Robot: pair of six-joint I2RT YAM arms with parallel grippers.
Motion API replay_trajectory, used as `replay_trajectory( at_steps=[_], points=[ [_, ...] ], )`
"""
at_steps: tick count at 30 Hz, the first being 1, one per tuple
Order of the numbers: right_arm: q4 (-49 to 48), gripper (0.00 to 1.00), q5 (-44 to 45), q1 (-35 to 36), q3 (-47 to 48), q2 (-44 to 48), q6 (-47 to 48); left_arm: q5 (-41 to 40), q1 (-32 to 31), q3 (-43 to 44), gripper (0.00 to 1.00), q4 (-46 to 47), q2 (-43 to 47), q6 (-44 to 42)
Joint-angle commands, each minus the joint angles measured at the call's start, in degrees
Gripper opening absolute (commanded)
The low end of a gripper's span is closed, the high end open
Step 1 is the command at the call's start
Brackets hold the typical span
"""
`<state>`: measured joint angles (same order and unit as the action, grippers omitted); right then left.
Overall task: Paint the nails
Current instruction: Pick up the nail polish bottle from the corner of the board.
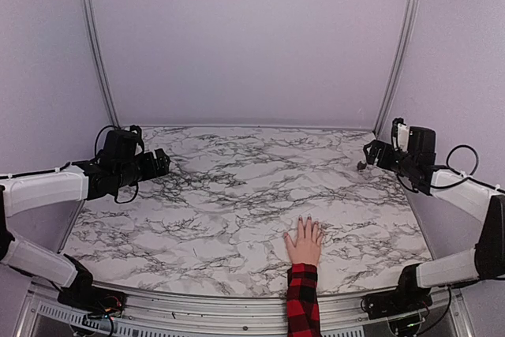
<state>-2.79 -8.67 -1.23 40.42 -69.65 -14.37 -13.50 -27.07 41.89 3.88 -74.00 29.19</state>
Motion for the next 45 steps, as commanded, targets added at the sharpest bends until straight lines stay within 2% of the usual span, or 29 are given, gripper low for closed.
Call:
replay_trajectory(
  at_steps=[1,6,18,26,32,45],
  points=[
    [-1.21,0.99,2.51,-0.26,1.22,2.06,-1.30,0.60,-0.18,0.17,0.99,1.61,0.24,0.07],
    [-2.00,0.98,4.27,-0.26,1.24,0.91,0.17,1.55,-0.20,0.58,0.99,1.96,-0.43,0.56],
    [2.06,0.98,9.24,-0.56,11.56,-14.43,6.36,1.36,-0.18,2.13,0.99,1.53,-0.55,-3.14],
    [2.60,0.93,11.43,-0.54,19.02,-25.82,8.42,1.91,-0.18,1.91,0.99,1.11,0.21,-3.78],
    [1.76,0.88,10.49,-0.61,21.27,-32.11,9.12,2.64,-0.18,1.79,0.99,1.80,0.16,-3.47],
    [1.59,0.84,11.72,-0.61,25.92,-41.33,10.48,4.77,-0.18,1.71,0.99,2.35,0.07,-3.33]
  ],
)
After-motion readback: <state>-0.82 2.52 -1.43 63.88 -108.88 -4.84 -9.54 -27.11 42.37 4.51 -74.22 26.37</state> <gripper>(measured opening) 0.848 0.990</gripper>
